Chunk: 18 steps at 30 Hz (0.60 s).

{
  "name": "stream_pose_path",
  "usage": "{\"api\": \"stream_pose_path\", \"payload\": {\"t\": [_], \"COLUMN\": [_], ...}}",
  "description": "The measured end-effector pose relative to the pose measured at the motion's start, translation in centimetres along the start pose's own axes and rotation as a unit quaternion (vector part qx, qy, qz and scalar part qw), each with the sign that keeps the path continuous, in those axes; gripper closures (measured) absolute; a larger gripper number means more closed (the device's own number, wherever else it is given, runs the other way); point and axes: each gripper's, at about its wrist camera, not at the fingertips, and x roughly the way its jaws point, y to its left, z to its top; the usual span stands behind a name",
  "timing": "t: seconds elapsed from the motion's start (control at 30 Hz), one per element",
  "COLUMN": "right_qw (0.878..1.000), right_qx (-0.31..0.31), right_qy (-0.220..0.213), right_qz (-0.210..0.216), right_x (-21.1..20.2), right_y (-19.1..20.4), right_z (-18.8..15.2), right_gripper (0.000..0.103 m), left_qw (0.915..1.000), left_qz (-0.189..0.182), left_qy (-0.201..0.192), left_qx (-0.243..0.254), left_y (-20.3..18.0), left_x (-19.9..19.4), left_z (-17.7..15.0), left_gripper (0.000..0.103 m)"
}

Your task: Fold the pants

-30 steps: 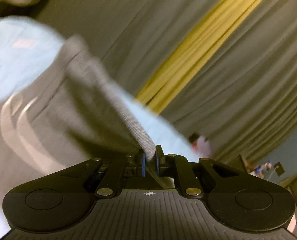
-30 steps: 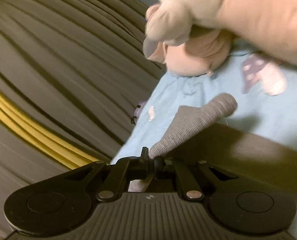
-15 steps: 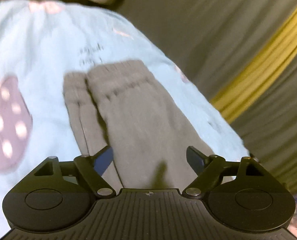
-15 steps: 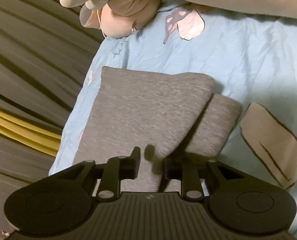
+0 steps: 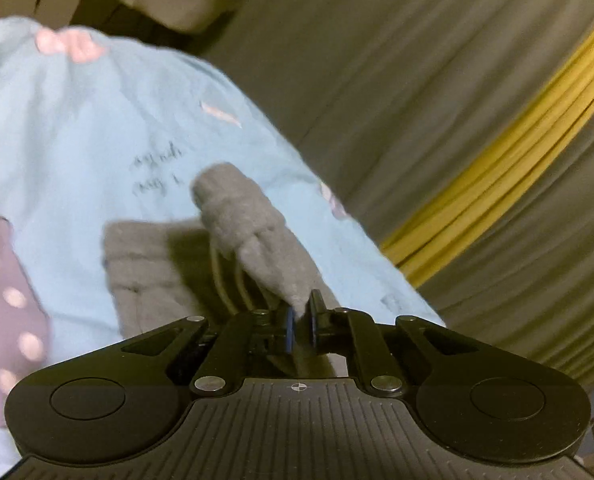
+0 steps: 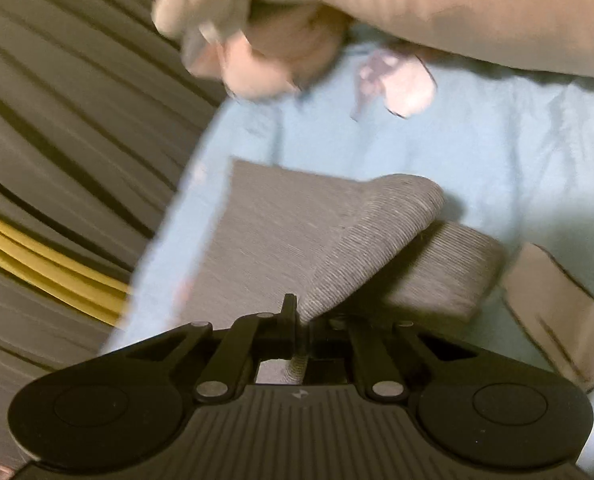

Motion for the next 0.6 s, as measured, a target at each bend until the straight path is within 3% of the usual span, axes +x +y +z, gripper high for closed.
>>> {"api": "stream_pose_path", "payload": {"t": [0.07,0.13,0.23,0.37,0.43,0.5,0.53,0.57,0.6], "right_qw": [0.998,0.996,0.994,0.991,0.987,0.983,0.977,0.972,0.966], "right_qx": [-0.034,-0.028,-0.022,-0.060,-0.064,-0.078,-0.096,-0.118,-0.143], "right_qy": [0.013,0.048,0.055,0.045,0.043,0.020,-0.004,-0.025,-0.047], "right_qz": [-0.041,-0.076,-0.087,-0.114,-0.139,-0.166,-0.191,-0.204,-0.208], "right_x": [0.5,1.7,1.7,0.9,0.8,-0.1,-0.5,-0.9,-1.3], "right_y": [0.1,-0.4,-0.3,0.6,0.7,1.2,1.9,2.7,3.8], "right_z": [-0.2,-0.6,-0.3,-0.4,-0.3,-0.5,-0.7,-0.9,-1.2], "right_gripper": [0.098,0.097,0.097,0.097,0.094,0.088,0.086,0.086,0.086], "left_qw": [0.9987,0.9930,0.9932,0.9910,0.9826,0.9666,0.9580,0.9529,0.9510], "left_qz": [0.049,0.102,0.107,0.126,0.164,0.215,0.228,0.222,0.207], "left_qy": [0.014,0.058,0.044,0.014,-0.005,-0.046,-0.071,-0.092,-0.105], "left_qx": [-0.004,-0.018,-0.014,0.044,0.086,0.132,0.159,0.185,0.205], "left_y": [2.0,3.8,3.9,1.6,0.1,-2.1,-3.3,-4.6,-5.8], "left_x": [1.0,2.5,2.0,0.1,-0.7,-2.1,-2.9,-3.6,-3.9], "left_z": [-0.6,-1.5,-2.2,-2.0,-1.5,-1.5,-1.8,-2.2,-2.7], "left_gripper": [0.092,0.088,0.085,0.082,0.082,0.071,0.057,0.046,0.043]}}
